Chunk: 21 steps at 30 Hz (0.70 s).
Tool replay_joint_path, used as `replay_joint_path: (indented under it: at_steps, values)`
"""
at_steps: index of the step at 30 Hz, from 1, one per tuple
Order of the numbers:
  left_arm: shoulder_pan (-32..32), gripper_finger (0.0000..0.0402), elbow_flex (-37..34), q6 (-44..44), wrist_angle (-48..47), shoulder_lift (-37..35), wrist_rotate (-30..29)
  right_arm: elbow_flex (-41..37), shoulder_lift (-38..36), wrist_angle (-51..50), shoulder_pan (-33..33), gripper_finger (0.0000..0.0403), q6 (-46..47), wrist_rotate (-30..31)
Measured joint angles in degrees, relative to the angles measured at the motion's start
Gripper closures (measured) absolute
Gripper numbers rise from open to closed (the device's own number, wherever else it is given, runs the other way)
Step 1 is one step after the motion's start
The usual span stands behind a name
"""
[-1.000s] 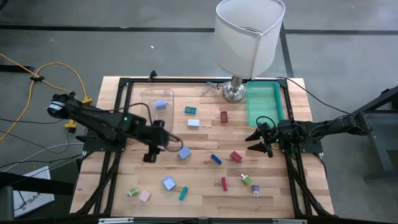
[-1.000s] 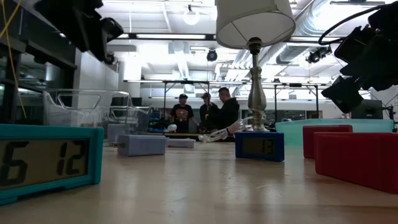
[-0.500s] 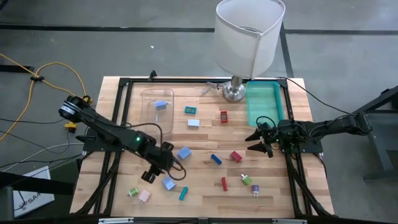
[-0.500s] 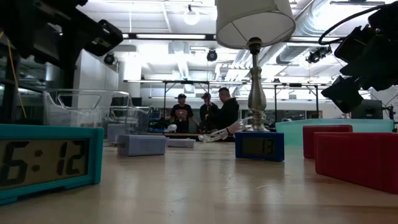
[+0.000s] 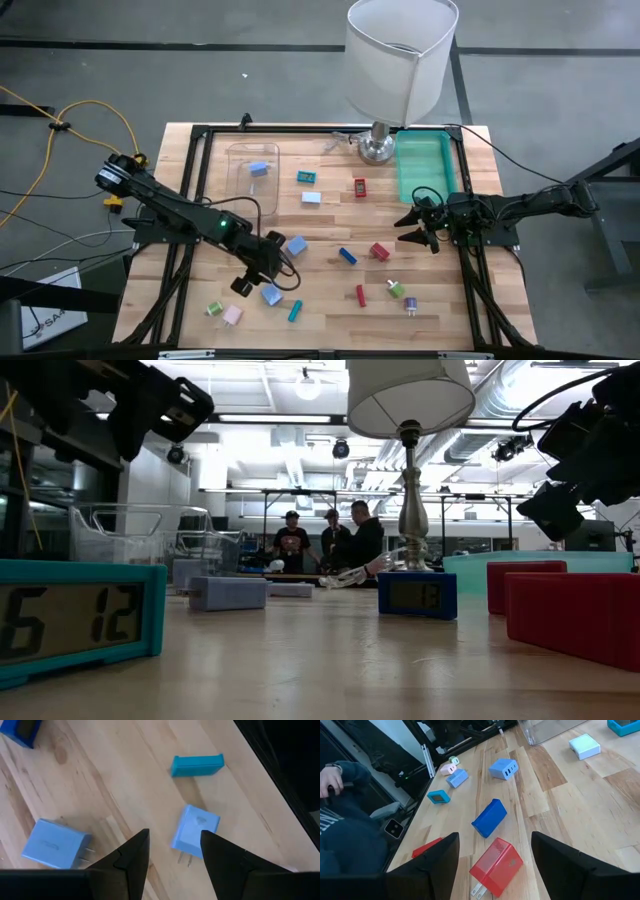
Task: Pick & Place Office items
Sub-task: Put the bottom left blue charger adapter into the transparent bin
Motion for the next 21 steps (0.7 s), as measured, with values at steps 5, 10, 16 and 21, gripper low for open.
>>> replay_joint_path:
  at_steps: [5,10,16,21]
  values:
    - [-0.36,0.0214,0.0,-0.04,0.13,0.66,0.67,0.0,0.0,0.04,0.01,0.0167,0.0,0.0]
    - [-1.29,0.0165,0.0,0.02,1.05,2.61,2.68,0.0,0.0,0.07,0.0,0.0167,0.0,0.0]
    - [-3.21,0.0116,-0.02,1.2,2.22,6.22,4.92,0.0,0.0,0.1,-0.01,0.0167,0.0,0.02]
    - [-5.17,0.01,-0.02,3.44,3.57,8.35,5.87,0.0,0.0,0.12,0.0,0.0167,0.0,0.02]
